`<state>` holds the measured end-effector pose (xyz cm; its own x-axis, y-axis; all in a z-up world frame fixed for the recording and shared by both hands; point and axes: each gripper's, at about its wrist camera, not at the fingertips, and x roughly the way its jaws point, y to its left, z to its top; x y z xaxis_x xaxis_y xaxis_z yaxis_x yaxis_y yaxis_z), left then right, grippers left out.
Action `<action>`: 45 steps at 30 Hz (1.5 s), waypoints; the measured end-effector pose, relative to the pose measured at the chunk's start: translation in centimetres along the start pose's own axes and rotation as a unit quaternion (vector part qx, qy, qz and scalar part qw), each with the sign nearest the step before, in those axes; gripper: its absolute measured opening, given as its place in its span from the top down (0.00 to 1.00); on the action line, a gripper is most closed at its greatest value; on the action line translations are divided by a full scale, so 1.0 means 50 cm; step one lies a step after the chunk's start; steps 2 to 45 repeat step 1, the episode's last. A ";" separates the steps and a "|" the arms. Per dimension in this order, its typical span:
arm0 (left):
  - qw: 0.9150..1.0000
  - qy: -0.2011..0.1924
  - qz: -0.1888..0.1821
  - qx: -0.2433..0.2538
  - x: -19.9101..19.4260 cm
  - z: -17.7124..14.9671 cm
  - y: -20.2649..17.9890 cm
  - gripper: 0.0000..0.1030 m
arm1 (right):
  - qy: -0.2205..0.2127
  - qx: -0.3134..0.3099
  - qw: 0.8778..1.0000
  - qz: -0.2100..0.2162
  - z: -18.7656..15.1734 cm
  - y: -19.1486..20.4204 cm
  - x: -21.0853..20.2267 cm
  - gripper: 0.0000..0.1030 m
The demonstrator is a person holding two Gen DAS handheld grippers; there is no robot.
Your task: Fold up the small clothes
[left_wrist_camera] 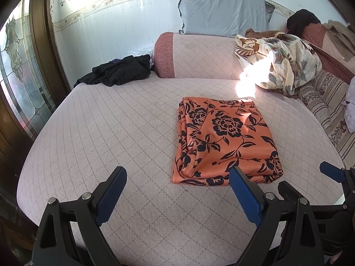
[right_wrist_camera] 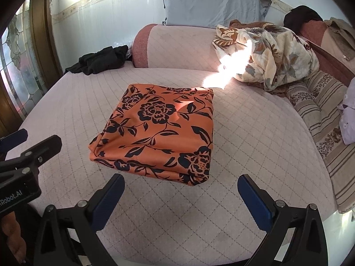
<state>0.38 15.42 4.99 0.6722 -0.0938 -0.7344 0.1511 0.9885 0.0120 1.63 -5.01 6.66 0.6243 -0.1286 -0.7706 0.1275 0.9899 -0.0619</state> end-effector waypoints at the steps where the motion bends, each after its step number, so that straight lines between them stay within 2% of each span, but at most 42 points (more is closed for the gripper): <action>1: 1.000 -0.001 -0.001 0.000 0.000 0.002 0.000 0.09 | 0.000 0.000 1.000 0.000 0.002 0.000 0.001 0.00; 45: 1.000 -0.001 -0.001 0.000 0.000 0.002 0.000 0.09 | 0.000 0.000 1.000 0.000 0.002 0.000 0.001 0.00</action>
